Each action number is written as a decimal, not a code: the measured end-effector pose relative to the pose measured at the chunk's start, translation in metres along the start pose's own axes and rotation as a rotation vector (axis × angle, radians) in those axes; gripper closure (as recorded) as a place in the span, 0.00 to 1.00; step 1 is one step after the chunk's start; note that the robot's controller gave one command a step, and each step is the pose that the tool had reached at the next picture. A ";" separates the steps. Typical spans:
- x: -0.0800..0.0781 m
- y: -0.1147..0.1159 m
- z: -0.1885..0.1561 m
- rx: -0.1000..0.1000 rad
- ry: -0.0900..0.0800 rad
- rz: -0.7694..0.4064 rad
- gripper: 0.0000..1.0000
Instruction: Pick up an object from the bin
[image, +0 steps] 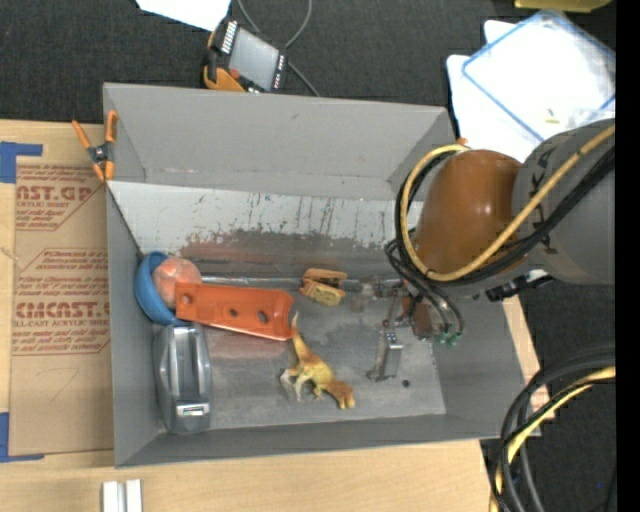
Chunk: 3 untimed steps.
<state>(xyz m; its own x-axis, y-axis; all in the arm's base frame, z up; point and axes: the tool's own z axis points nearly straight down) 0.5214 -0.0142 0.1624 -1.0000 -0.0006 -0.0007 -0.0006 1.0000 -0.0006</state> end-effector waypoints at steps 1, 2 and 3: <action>0.000 0.000 0.000 0.000 0.000 0.000 0.00; -0.009 0.019 0.070 0.000 -0.003 -0.117 0.00; 0.000 0.032 0.054 0.000 -0.006 -0.080 0.00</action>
Offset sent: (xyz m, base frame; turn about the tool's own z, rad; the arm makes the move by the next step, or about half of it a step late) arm 0.0087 0.0194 -0.0746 -0.1237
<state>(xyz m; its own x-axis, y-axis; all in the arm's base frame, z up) 0.5219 0.0182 0.1086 -0.9967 -0.0805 -0.0070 -0.0805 0.9968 -0.0005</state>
